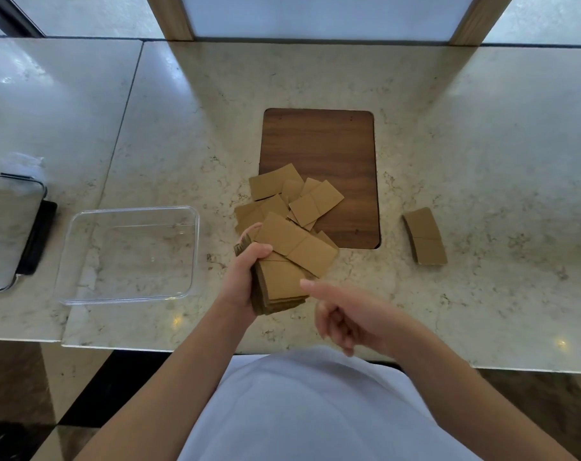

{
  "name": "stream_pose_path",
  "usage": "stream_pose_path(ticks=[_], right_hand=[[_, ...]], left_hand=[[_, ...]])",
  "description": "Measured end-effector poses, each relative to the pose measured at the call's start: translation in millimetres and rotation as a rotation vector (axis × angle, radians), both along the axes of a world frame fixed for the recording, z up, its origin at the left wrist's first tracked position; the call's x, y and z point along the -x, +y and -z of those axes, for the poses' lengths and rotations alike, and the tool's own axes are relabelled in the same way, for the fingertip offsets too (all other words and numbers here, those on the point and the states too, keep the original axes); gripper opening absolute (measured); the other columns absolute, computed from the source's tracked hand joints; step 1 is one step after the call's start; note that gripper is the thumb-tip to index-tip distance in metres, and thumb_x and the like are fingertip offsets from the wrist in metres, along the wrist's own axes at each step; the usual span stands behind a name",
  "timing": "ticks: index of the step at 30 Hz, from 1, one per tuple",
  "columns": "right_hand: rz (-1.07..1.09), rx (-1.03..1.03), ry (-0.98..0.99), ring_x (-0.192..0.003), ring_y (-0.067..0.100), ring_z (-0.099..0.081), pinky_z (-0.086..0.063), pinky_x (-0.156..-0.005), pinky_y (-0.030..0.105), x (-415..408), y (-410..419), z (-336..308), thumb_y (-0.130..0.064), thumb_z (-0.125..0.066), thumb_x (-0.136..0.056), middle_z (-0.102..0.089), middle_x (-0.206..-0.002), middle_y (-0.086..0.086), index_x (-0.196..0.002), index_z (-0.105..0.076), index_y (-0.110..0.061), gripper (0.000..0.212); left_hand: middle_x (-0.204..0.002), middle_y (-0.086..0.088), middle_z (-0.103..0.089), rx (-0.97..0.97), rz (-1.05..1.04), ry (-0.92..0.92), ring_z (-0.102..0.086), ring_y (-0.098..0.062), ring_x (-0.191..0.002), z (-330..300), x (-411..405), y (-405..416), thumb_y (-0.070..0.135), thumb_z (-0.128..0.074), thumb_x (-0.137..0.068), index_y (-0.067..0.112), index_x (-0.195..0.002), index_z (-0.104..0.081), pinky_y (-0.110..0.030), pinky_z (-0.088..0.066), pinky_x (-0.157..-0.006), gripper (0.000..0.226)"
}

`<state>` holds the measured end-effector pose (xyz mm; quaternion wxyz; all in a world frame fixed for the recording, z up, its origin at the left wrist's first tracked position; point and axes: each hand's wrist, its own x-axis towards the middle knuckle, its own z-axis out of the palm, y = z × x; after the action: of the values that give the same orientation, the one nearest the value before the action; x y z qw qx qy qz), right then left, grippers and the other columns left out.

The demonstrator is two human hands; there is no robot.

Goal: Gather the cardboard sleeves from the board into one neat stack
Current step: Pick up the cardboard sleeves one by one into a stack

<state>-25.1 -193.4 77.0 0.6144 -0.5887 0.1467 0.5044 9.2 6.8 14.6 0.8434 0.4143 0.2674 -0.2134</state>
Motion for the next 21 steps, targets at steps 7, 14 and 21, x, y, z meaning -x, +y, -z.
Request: stream_pose_path(ticks=[7,14,21], right_hand=[[0.090,0.428,-0.708,-0.076,0.001,-0.062,-0.048,-0.066,0.014,-50,-38,-4,-0.060,-0.062,-0.091,-0.066,-0.088,-0.015,-0.114,-0.068,-0.030,0.038],[0.282,0.407,-0.478,-0.111,0.014,-0.064,-0.058,-0.095,0.039,-49,1,22,-0.054,-0.064,-0.093,-0.065,-0.129,-0.006,-0.144,-0.056,-0.031,0.056],[0.467,0.010,0.059,-0.108,0.033,-0.070,-0.063,-0.078,0.051,-39,-33,34,-0.046,-0.072,-0.091,-0.066,-0.123,0.013,-0.129,-0.051,-0.022,0.050]], left_hand=[[-0.116,-0.013,-0.076,0.036,0.073,-0.034,-0.075,-0.032,-0.093,0,-7,-11,0.016,-0.071,-0.073,0.025,-0.127,-0.065,-0.046,-0.062,-0.069,0.054],[-0.128,-0.026,-0.067,-0.129,0.128,0.001,-0.072,-0.044,-0.106,-3,-24,-46,0.031,-0.091,-0.067,0.024,-0.129,-0.065,-0.055,-0.061,-0.078,0.068],[-0.126,-0.022,-0.067,-0.100,0.217,-0.022,-0.071,-0.038,-0.105,0,-28,-87,0.023,-0.079,-0.080,0.023,-0.131,-0.065,-0.053,-0.061,-0.085,0.053]])
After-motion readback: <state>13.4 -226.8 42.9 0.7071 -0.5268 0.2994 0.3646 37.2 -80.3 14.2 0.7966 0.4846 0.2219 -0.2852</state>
